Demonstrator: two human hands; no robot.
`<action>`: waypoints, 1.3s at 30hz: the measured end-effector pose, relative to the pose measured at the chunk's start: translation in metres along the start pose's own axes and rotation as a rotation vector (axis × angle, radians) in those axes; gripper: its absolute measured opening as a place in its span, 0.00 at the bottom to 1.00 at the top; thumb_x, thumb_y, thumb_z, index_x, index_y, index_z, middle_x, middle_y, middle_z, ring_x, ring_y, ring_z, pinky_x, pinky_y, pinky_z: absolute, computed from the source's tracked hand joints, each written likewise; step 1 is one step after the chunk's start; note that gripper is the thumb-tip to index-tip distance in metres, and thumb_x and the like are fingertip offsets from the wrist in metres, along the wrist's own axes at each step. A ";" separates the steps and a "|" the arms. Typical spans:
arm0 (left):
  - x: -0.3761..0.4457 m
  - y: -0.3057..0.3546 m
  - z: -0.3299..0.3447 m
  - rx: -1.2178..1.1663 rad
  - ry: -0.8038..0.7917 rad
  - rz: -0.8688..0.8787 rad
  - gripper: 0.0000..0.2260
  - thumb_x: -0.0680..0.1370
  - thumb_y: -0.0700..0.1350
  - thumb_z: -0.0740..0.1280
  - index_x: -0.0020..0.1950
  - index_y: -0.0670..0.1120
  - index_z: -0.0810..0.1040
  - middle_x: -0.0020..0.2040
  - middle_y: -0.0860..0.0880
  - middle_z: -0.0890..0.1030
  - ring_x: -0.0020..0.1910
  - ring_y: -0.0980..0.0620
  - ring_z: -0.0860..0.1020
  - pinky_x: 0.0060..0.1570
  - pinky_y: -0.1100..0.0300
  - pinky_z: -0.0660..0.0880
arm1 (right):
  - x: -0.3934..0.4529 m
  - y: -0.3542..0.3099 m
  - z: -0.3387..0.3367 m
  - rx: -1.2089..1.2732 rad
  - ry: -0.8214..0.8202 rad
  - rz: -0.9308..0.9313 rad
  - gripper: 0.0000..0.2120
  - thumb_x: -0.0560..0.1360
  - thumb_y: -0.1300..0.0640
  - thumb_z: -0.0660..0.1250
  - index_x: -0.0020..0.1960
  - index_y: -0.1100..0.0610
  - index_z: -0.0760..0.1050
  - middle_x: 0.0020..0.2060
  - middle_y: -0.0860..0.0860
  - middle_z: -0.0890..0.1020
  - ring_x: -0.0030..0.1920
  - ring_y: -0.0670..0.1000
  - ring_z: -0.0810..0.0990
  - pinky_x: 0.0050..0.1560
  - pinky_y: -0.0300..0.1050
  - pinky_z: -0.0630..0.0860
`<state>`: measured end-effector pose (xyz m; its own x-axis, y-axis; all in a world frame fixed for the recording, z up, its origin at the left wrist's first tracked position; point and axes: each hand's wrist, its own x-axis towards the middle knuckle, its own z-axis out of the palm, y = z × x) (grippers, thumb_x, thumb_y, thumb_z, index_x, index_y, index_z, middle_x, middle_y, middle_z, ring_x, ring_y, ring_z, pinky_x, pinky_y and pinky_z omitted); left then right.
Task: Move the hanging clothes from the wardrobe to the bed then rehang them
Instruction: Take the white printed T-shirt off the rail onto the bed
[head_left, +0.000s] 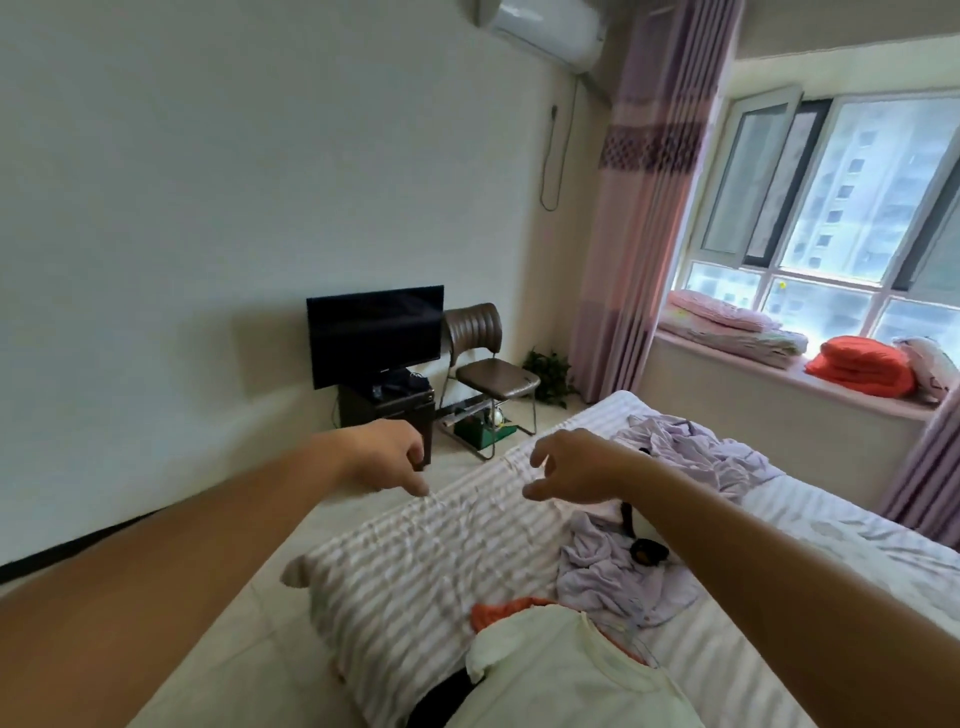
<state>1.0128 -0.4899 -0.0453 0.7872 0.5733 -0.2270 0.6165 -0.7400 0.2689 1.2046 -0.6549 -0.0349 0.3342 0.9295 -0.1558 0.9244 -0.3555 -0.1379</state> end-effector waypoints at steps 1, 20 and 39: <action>-0.019 -0.011 -0.002 0.004 0.019 -0.028 0.21 0.73 0.55 0.73 0.62 0.48 0.77 0.59 0.50 0.78 0.55 0.52 0.76 0.57 0.57 0.75 | -0.001 -0.018 0.000 -0.002 0.003 -0.033 0.26 0.75 0.41 0.69 0.67 0.54 0.73 0.61 0.51 0.78 0.55 0.50 0.75 0.58 0.45 0.73; -0.375 -0.244 -0.030 -0.047 0.168 -0.482 0.25 0.74 0.56 0.72 0.68 0.48 0.72 0.67 0.49 0.72 0.62 0.50 0.73 0.59 0.57 0.71 | -0.054 -0.396 0.028 -0.001 -0.002 -0.445 0.25 0.74 0.42 0.69 0.66 0.54 0.74 0.59 0.52 0.79 0.58 0.53 0.78 0.63 0.49 0.74; -0.708 -0.337 -0.003 -0.236 0.404 -1.168 0.28 0.75 0.56 0.71 0.72 0.47 0.69 0.69 0.48 0.71 0.64 0.48 0.72 0.60 0.56 0.71 | -0.121 -0.733 0.065 -0.123 -0.084 -1.136 0.25 0.76 0.41 0.67 0.68 0.53 0.72 0.62 0.50 0.77 0.62 0.53 0.75 0.62 0.47 0.71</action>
<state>0.2476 -0.6447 0.0275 -0.3060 0.9400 -0.1512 0.9016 0.3371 0.2709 0.4747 -0.5136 0.0215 -0.7142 0.6966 -0.0683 0.6979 0.7014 -0.1447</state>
